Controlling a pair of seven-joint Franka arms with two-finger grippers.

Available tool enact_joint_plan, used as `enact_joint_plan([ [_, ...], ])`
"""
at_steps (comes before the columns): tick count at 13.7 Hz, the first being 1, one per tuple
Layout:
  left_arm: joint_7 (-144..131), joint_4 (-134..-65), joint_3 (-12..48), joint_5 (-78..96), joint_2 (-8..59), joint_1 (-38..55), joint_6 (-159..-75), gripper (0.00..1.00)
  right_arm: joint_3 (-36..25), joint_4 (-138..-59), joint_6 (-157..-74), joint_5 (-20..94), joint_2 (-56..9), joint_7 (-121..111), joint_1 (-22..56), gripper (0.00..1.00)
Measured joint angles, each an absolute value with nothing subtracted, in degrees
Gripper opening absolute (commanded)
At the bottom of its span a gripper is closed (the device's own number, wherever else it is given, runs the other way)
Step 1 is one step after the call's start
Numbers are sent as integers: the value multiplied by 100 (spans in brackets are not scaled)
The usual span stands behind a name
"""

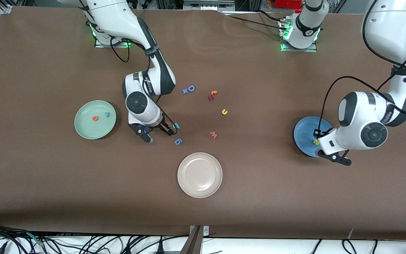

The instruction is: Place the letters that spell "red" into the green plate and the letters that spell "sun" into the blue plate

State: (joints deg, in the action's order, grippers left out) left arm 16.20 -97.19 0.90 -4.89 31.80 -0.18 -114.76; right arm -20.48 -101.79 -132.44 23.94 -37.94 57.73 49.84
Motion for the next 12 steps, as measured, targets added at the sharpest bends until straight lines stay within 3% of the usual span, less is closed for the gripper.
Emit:
enact_joint_plan([
  [1,1708,-9719,92,-489,3233,-78,-11528,21,-2009,-10174,-13273,2394,-3809,5836,4984,98],
  [2,1738,-9719,94,-489,3276,-95,-11560,28,-1963,-10174,-13324,2395,-3821,5876,4985,98],
  [4,1741,-9719,121,-489,3313,-90,-11576,100,-1877,-10166,-13449,2396,-3859,6010,4986,98],
  [12,1561,-9706,176,-489,3319,-81,-11595,100,-1629,-10034,-13790,2397,-4101,6367,4989,97],
])
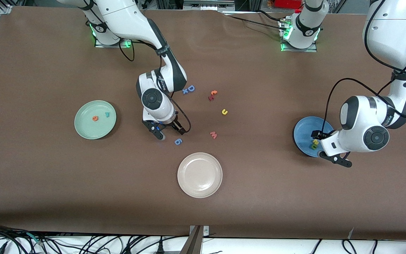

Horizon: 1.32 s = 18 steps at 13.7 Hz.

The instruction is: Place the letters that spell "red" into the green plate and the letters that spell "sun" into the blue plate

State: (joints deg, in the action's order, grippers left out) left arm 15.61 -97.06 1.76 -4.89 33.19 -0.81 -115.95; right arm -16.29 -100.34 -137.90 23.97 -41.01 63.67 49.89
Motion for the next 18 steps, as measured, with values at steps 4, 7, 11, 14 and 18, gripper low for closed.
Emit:
enact_joint_plan([
  [4,693,-9704,570,-486,3319,-33,-11594,100,-1621,-10031,-13845,2397,-4159,6367,4989,74],
  [7,-283,-9704,1040,-473,3312,-6,-11594,100,-1622,-9963,-13839,2397,-4146,6369,4989,58],
  [11,-1669,-9704,1495,-473,3285,314,-11594,100,-1623,-9950,-13829,2397,-4141,6372,4989,42],
  [14,-2441,-9713,1503,-473,3286,729,-11604,100,-1623,-9938,-13827,2397,-4132,6372,4989,26],
  [18,-3118,-9763,1510,-473,3286,1115,-11753,100,-1622,-9931,-13807,2398,-4123,6372,4989,24],
])
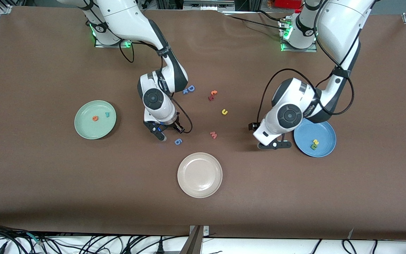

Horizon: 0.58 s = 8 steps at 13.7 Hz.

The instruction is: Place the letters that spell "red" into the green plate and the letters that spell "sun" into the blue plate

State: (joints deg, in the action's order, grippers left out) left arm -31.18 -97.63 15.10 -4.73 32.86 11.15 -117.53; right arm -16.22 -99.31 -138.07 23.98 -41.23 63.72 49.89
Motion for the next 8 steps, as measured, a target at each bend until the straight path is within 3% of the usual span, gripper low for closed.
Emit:
enact_joint_plan([
  [4,-3805,-9979,1522,-473,3287,1560,-12335,100,-1694,-9906,-13518,2398,-4104,6347,4985,24],
  [8,-4252,-10161,1544,-473,3287,1853,-12661,100,-2353,-9796,-12176,2397,-3715,5606,4975,24],
])
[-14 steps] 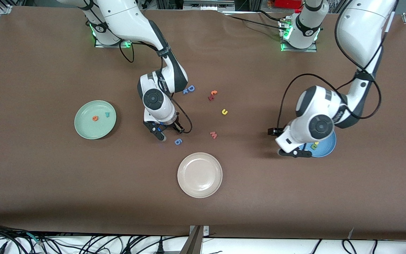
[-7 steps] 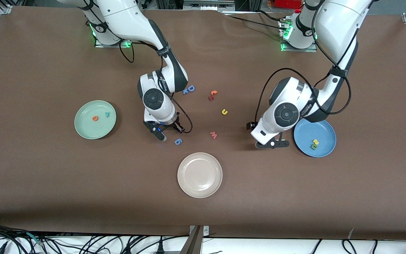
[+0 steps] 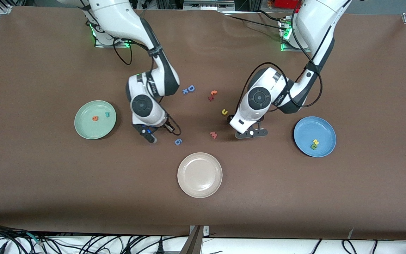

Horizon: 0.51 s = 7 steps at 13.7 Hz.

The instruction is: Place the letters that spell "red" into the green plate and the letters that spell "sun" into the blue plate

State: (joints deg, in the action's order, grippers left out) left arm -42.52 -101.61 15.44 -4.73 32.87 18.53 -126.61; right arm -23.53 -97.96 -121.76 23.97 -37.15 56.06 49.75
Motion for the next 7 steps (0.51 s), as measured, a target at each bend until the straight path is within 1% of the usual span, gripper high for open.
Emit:
enact_joint_plan([
  [2,-4468,-10346,1551,-473,3287,1963,-13066,100,-2822,-9792,-11445,2397,-3394,4999,4965,24],
  [4,-4657,-10594,1557,-473,3290,2024,-13483,100,-3325,-9804,-10798,2396,-3215,4277,4952,24],
  [7,-4857,-10756,1578,-473,3292,2140,-13668,100,-4068,-9952,-10338,2396,-3201,2991,4931,24],
])
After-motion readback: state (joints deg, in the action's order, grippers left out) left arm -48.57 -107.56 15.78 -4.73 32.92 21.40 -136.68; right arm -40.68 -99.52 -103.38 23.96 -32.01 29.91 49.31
